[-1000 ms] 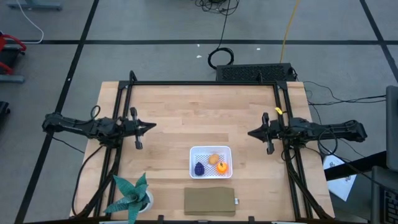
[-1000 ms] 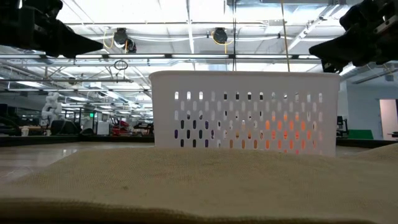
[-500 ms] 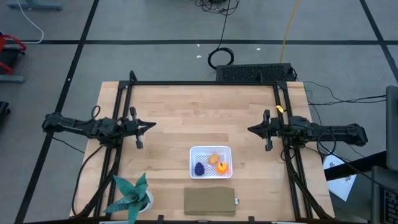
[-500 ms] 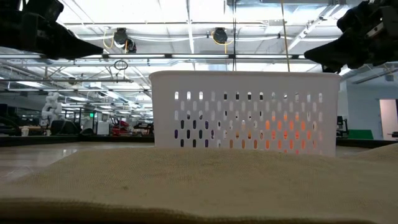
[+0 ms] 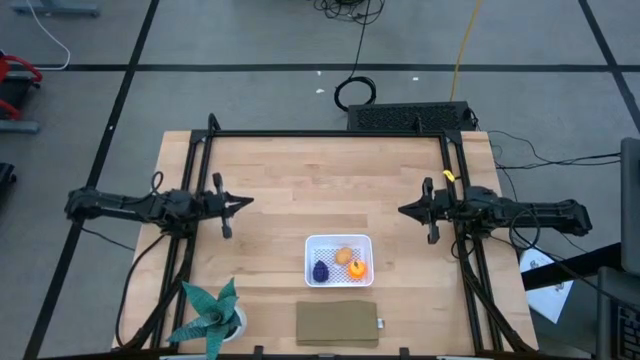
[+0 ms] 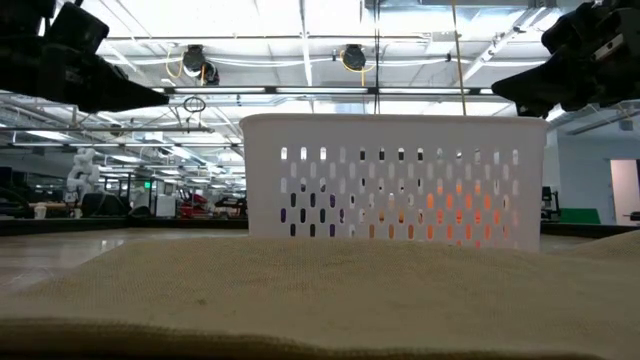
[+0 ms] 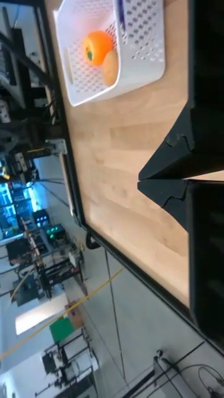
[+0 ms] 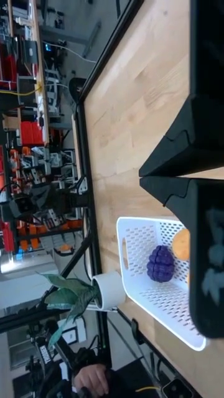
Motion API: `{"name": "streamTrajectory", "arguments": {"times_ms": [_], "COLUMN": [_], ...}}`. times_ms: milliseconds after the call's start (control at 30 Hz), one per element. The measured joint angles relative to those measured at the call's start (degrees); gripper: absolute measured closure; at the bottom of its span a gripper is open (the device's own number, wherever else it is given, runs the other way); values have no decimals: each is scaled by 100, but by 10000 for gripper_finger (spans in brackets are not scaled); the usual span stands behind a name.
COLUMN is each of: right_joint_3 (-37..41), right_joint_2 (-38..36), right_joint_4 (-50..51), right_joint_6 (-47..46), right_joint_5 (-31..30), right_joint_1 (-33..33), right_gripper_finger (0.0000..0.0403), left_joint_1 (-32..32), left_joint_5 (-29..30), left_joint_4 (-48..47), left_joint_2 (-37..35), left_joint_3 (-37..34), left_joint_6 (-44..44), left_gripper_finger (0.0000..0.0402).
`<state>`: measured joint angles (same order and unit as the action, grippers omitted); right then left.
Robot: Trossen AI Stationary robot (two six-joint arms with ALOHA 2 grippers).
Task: Pick and placing Produce into tupperware
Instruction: Return to Home Position
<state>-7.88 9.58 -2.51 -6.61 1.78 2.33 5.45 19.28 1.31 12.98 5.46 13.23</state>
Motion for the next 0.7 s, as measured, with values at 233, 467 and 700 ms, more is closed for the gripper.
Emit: {"name": "streamTrajectory", "arguments": {"times_ms": [233, 467, 700], "right_joint_3": [0, 29, 142], "right_joint_2": [0, 0, 0], "right_joint_4": [111, 129, 101], "right_joint_6": [73, -53, -88], "right_joint_5": [-11, -15, -4], "right_joint_1": [2, 24, 24], "right_gripper_finger": [403, 403, 403], "left_joint_1": [-243, -303, -303], "left_joint_5": [-130, -217, -812], "left_joint_4": [-159, -583, -817], "left_joint_2": [-242, -622, -753], "left_joint_3": [-3, -10, -10], "left_joint_6": [20, -24, -115], "left_gripper_finger": [401, 401, 401]}}
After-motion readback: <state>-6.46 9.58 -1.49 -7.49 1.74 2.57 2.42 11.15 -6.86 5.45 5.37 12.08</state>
